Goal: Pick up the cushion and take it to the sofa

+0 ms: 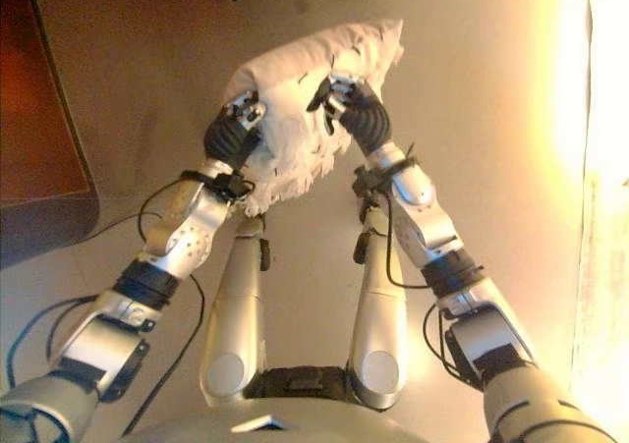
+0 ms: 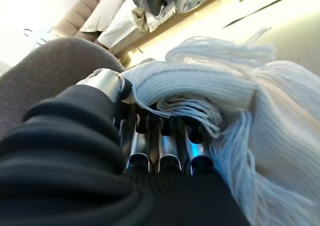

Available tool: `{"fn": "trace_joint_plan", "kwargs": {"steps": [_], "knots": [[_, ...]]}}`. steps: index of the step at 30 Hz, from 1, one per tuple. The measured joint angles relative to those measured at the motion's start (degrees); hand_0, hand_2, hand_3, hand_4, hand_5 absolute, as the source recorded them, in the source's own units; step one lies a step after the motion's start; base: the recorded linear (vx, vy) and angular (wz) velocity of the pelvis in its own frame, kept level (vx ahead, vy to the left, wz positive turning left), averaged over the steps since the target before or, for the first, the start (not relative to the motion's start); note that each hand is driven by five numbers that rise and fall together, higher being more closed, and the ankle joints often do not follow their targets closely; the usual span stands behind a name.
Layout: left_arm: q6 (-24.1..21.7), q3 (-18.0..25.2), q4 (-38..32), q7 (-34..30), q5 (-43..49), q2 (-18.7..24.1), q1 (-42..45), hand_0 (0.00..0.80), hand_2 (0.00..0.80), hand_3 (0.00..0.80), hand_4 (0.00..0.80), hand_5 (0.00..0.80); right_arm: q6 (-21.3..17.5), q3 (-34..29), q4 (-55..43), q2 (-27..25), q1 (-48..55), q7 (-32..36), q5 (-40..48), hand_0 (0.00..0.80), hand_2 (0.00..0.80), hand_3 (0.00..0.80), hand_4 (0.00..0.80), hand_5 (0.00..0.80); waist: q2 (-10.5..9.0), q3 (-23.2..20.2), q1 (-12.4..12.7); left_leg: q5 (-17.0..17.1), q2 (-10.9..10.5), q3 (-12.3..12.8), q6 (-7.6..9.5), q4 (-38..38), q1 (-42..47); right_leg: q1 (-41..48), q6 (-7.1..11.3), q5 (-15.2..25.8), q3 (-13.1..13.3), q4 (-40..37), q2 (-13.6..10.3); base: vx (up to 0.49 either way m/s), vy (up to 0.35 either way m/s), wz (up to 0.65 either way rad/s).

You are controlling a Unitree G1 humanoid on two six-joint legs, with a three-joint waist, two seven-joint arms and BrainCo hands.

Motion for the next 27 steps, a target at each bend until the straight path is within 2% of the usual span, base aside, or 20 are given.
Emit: {"fn": "trace_joint_plan", "kwargs": {"steps": [4,10,15,18,22,27], "knots": [[1.3,0.3,-2.7,-0.9,2.0,1.9,2.5,0.800,0.800,0.800,0.800,0.800,0.0,-1.0,-3.3,-0.1,2.2,0.3,0.0,0.800,0.800,0.800,0.800,0.800,-0.44,-0.1,0.1,0.0,0.1,0.4,0.14,-1.6,5.1,5.1,0.27,-0.4,-0.9,-1.6,-0.4,0.104,-0.025,0.04],[1.6,1.3,-8.2,-3.3,2.2,1.8,9.1,0.800,0.800,0.800,0.800,0.800,0.0,-3.8,-7.8,-0.1,10.4,2.0,0.1,0.800,0.800,0.800,0.800,0.800,-0.67,-0.7,1.4,-0.1,0.7,1.3,0.27,-6.5,15.3,15.4,0.54,-0.3,-2.8,-6.0,-0.3,0.150,-0.029,-0.01],[1.6,5.5,-10.8,-6.3,4.0,1.5,15.3,0.800,0.800,0.800,0.800,0.800,0.0,-4.0,-11.8,0.1,16.9,2.1,0.2,0.800,0.800,0.800,0.800,0.800,-0.56,-2.7,1.4,-0.4,0.9,1.8,0.52,-9.6,21.7,21.9,1.21,-0.2,-3.4,-8.9,-0.1,0.131,0.005,0.02],[1.7,8.1,-10.8,-8.0,4.5,1.1,20.0,0.800,0.800,0.800,0.800,0.800,1.0,-4.8,-11.5,2.5,23.0,0.7,-0.9,0.800,0.800,0.800,0.800,0.800,-0.42,-6.6,1.4,-0.5,0.9,2.0,0.76,-12.1,25.1,25.5,1.65,-0.3,-4.0,-11.5,-0.1,0.167,0.093,0.04],[1.6,10.7,-10.8,-10.4,5.5,0.5,26.8,0.800,0.800,0.800,0.800,0.800,6.3,-5.6,-1.3,4.7,31.3,-3.2,-5.0,0.800,0.800,0.800,0.800,0.800,0.28,-13.1,1.3,-0.8,0.7,3.6,1.23,-16.5,31.8,32.0,2.61,-0.3,-4.3,-15.7,-0.1,0.098,0.115,-0.03],[1.4,14.2,-10.1,-12.2,5.5,0.5,33.0,0.800,0.800,0.800,0.800,0.800,14.4,-9.2,22.6,6.5,38.4,-11.4,-12.5,0.800,0.800,0.800,0.800,0.800,1.82,-18.1,1.3,-0.6,0.4,4.9,1.65,-21.2,39.5,39.2,3.64,0.3,-4.4,-20.5,-0.2,0.047,0.090,-0.05]]}}
